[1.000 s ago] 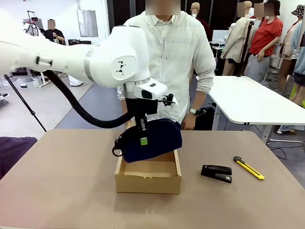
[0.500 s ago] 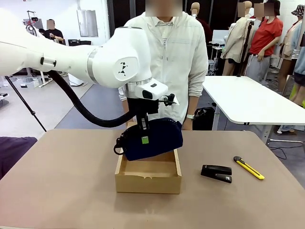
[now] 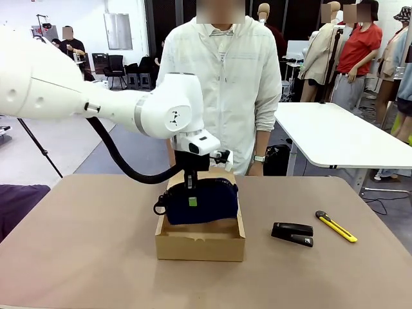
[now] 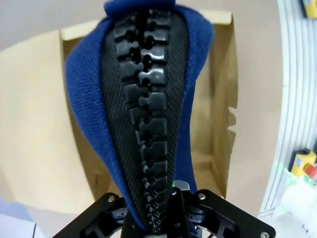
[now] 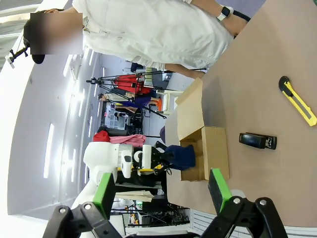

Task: Pack the items into the box.
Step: Pick up the item specified by the human and place it in the Mailer Box.

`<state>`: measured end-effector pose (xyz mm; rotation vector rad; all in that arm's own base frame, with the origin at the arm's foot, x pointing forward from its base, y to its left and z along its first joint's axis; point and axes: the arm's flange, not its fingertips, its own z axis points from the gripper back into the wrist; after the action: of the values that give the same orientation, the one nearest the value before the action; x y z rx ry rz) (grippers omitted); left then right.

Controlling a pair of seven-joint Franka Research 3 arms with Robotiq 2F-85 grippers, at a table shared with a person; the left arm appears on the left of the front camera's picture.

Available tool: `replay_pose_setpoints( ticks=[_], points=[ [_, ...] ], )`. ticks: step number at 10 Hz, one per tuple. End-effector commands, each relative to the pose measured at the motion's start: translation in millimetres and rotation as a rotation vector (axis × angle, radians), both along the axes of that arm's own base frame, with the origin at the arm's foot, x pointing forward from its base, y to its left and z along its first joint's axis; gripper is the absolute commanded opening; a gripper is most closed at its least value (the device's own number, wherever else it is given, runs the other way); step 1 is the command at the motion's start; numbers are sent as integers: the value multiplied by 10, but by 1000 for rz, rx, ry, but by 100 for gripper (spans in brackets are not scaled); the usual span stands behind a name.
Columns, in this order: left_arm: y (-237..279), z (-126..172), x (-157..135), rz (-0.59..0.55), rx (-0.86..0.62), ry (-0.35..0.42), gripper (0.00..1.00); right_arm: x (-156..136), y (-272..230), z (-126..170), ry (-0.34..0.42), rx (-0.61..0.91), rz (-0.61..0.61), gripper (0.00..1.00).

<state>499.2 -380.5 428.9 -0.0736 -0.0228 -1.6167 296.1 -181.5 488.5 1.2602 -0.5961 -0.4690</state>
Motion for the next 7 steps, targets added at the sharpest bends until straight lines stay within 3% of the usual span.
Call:
replay_pose_setpoints(
  ticks=[1,3,7],
  points=[
    [-116,-90,78,-1,50,43,0,33,7,29,-25,16,-5,100],
    [-168,-387,172,-5,79,160,0,33,7,29,-25,16,-5,100],
    [-298,-651,250,22,174,194,0,33,7,29,-25,16,-5,100]
  ],
)
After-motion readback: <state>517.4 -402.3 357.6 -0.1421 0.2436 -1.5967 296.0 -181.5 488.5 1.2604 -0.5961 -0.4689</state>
